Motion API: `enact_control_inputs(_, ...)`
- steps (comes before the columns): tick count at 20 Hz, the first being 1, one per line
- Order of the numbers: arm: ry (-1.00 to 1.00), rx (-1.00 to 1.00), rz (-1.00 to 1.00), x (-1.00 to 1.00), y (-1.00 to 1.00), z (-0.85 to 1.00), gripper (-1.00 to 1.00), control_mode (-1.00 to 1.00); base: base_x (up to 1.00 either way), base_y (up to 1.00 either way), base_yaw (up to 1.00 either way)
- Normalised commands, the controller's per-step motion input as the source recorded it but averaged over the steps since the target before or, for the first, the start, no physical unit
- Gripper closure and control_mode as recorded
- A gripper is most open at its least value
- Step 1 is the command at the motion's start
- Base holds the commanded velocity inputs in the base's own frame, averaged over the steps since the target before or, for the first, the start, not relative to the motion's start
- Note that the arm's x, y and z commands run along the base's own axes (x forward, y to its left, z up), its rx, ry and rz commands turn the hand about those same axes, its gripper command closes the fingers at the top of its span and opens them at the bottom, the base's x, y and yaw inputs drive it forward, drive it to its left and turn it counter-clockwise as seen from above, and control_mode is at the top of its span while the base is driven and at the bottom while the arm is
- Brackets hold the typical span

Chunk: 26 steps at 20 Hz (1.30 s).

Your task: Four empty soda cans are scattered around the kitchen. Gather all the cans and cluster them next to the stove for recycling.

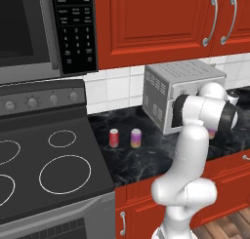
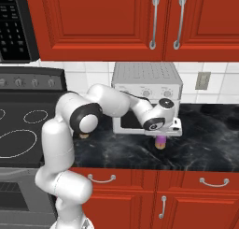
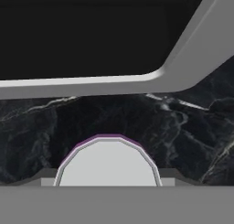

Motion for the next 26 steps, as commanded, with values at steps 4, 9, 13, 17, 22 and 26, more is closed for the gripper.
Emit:
enact_control_inputs(4,0.00,0.06,0.02,-0.05,0.00,-0.02,1.00,-1.00,0.00,0.00,0.00)
enact_control_inputs(9,0.00,0.08,0.02,-0.24,0.03,0.02,1.00,-1.00,0.00,0.00,0.00)
enact_control_inputs(13,0.03,0.02,0.00,-0.32,0.08,0.08,1.00,-1.00,0.00,0.00,0.00)
enact_control_inputs(17,0.04,0.02,0.00,-0.36,0.08,0.10,1.00,-1.00,0.00,0.00,0.00)
enact_control_inputs(22,0.03,0.02,0.00,-0.30,0.14,0.17,1.00,-1.00,0.00,0.00,0.00)
enact_control_inputs(26,0.01,0.03,0.00,-0.26,0.18,0.23,1.00,-1.00,0.00,0.00,0.00)
